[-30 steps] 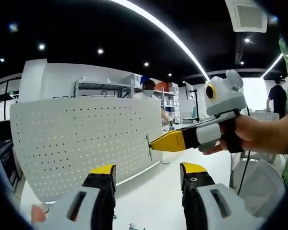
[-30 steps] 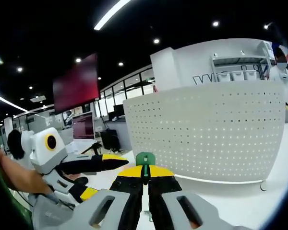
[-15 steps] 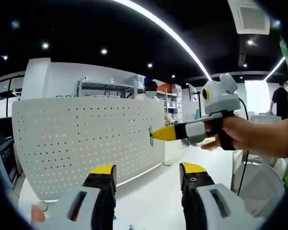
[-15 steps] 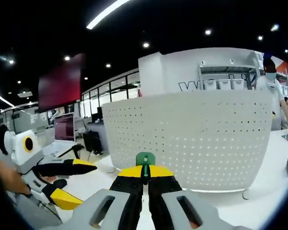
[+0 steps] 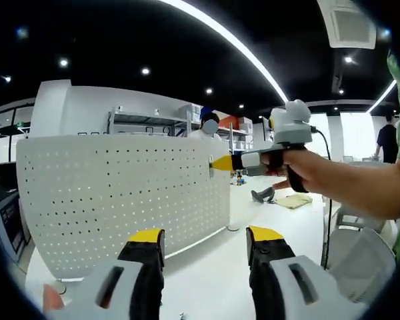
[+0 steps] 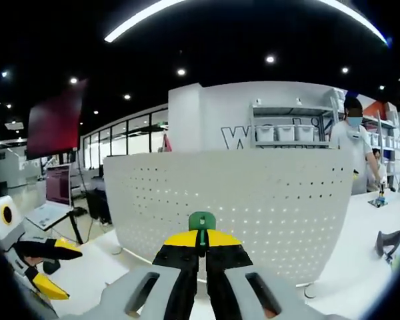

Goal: Insert the hook assembly into the mounting plate slot until the hook locks in place.

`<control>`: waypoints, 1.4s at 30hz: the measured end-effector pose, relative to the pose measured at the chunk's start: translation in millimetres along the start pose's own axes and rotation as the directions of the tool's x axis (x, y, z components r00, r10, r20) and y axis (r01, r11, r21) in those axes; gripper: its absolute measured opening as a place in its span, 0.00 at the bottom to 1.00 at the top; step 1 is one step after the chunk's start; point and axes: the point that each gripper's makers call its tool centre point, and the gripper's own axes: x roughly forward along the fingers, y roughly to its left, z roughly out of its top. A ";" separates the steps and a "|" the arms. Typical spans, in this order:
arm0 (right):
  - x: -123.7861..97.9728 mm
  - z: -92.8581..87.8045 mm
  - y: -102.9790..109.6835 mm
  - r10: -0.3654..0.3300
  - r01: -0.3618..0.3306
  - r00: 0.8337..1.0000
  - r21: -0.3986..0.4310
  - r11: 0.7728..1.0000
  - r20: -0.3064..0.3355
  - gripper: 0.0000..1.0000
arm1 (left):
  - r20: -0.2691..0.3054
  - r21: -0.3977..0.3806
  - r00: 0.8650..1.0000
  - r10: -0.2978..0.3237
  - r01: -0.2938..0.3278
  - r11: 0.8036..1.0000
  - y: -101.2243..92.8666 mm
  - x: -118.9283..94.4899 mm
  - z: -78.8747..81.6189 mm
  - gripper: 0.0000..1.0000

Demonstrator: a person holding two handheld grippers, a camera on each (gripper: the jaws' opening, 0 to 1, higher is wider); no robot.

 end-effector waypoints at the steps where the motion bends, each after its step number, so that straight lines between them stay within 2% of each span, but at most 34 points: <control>1: 2.1 2.8 -2.8 -0.005 0.005 1.000 0.000 1.000 0.004 0.01 | 0.000 0.000 1.000 0.000 0.000 1.000 0.0 0.0 0.1 0.51; 9: 24.4 31.0 -28.6 -0.051 0.052 0.998 -0.024 0.998 0.040 0.01 | -0.006 -0.008 1.000 0.009 -0.009 1.000 4.6 -2.2 -2.7 0.49; 12: 30.0 37.5 -35.5 -0.079 0.081 0.996 -0.067 0.994 0.042 0.01 | -0.009 -0.009 1.000 0.013 -0.013 1.000 6.6 -2.6 -4.1 0.49; 20: 44.2 53.0 -55.7 -0.120 0.126 0.991 -0.089 0.988 0.060 0.01 | -0.017 -0.022 1.000 0.021 -0.021 1.000 12.0 -1.9 -8.3 0.48; 30: 67.1 58.0 -80.3 -0.171 0.178 0.983 -0.153 0.972 0.059 0.01 | -0.030 -0.026 0.999 0.028 -0.029 0.999 19.8 -0.9 -13.0 0.46; 42: 84.6 49.3 -89.4 -0.186 0.191 0.981 -0.118 0.975 0.048 0.01 | -0.044 -0.037 0.999 0.033 -0.034 0.999 27.1 0.2 -18.5 0.45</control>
